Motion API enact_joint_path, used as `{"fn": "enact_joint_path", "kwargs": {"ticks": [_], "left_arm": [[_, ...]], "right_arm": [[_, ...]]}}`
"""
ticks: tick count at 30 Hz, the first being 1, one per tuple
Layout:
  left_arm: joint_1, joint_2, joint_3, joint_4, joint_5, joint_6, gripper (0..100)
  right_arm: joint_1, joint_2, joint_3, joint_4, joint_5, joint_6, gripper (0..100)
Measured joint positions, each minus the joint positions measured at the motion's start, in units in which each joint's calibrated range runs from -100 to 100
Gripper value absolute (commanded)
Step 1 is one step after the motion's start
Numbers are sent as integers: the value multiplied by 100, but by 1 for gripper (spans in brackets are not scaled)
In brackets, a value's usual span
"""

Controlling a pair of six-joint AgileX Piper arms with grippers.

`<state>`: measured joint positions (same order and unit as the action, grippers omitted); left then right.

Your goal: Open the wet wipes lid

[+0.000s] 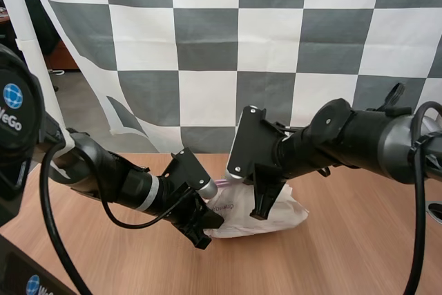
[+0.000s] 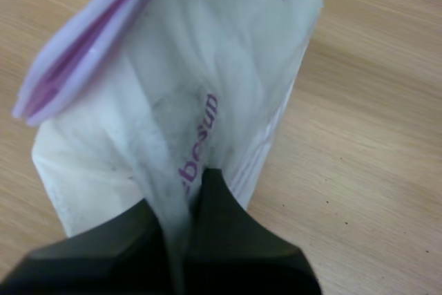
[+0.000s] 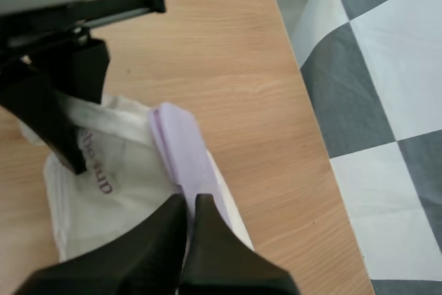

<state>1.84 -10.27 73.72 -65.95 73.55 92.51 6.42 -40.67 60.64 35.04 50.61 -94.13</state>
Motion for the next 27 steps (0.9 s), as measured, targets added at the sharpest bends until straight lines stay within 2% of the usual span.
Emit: {"fn": "enact_joint_path", "kwargs": {"ticks": [14, 19, 27], "left_arm": [[0, 0, 14, 23, 1, 0, 0], [0, 0, 14, 23, -186, 0, 0], [0, 0, 14, 23, -186, 0, 0]], "right_arm": [[0, 422, -186, 133, -352, -26, 0], [0, 133, -186, -71, 331, 164, 0], [0, -436, -186, -784, 1882, 866, 0]]}}
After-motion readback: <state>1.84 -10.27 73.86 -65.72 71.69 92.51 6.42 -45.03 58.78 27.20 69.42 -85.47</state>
